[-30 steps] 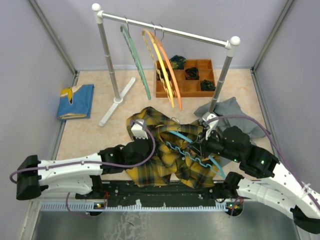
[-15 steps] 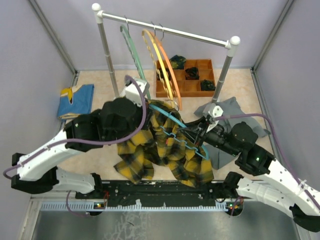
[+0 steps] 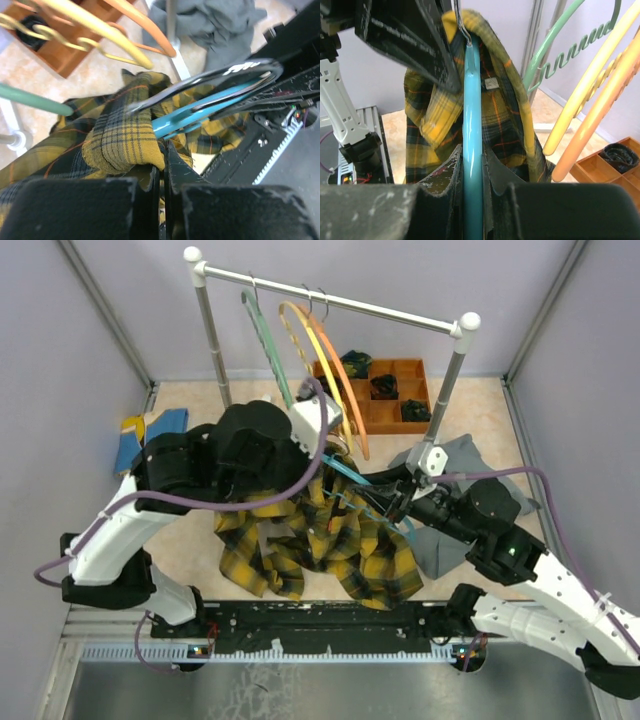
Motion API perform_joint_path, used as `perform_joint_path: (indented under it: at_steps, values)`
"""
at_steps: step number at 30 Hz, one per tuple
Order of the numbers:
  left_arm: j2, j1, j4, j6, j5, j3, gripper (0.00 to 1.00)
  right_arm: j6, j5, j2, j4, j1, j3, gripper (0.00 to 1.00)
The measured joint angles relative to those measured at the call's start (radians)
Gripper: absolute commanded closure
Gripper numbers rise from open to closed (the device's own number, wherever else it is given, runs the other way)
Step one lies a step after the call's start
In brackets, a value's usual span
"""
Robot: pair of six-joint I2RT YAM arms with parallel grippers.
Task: Place the shirt on the hanger
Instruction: Hang the shirt on the hanger.
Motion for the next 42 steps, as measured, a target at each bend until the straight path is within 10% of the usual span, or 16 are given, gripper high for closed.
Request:
perform_joint_path:
  at_steps: [16,26,42]
  values:
    - [0.035,0.003,0.040,0.013,0.219,-0.115,1.00,0.145,0.000,-0.006,0.283,0.001,-0.237,1.00]
    - [0.000,-0.011,0.142,-0.002,0.240,-0.187,0.41,0.274,0.083,0.032,0.708,0.002,-0.394,1.00]
    - [-0.640,-0.014,0.702,-0.119,0.149,-0.799,0.31,0.281,0.148,0.149,1.065,0.002,-0.294,1.00]
